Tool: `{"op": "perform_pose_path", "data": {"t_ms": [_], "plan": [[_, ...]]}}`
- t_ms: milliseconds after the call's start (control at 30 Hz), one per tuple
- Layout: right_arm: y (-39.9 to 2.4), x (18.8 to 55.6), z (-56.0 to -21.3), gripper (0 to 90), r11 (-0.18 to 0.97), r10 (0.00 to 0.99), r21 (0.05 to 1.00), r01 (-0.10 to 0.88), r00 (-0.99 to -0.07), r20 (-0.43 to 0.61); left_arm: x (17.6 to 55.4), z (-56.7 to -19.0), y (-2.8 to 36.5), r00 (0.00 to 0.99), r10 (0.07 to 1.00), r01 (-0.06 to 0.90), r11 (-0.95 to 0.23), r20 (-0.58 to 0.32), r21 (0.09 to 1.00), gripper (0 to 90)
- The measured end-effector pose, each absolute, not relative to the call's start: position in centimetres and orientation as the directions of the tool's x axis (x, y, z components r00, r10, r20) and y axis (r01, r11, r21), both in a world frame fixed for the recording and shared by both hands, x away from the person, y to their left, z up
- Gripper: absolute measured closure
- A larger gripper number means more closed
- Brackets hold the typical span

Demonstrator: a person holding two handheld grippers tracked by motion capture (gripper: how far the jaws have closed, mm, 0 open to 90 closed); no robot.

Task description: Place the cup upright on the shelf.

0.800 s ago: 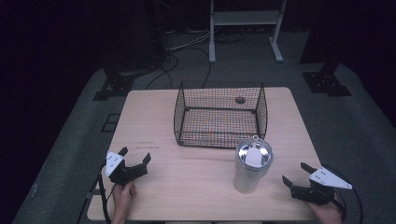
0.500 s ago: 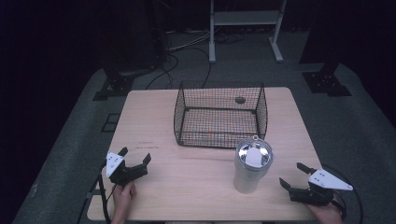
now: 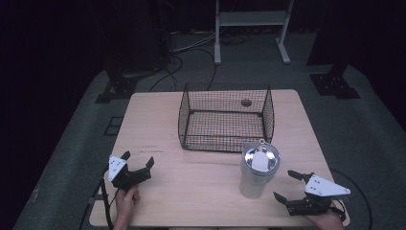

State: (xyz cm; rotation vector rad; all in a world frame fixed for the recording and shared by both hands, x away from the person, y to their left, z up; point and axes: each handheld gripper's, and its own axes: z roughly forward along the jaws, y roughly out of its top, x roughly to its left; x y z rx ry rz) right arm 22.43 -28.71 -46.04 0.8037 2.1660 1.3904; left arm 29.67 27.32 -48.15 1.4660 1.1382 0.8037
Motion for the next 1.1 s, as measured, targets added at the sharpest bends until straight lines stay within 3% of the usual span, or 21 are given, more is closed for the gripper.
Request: {"op": "perform_pose_path", "data": {"t_ms": [267,1100], "plan": [[-27.3,22.7,-45.7,2.4,0.327,0.666,0.916,0.233,-0.744,-0.048,29.8,-48.2,27.4,0.315,0.944,0.232,0.025,-0.1,0.972,0.0],[-23.4,24.7,-45.7,2.4,0.253,0.656,0.952,0.173,-0.754,-0.037,29.7,-48.2,27.3,0.324,0.942,0.222,0.013,-0.087,0.975,0.0]]}}
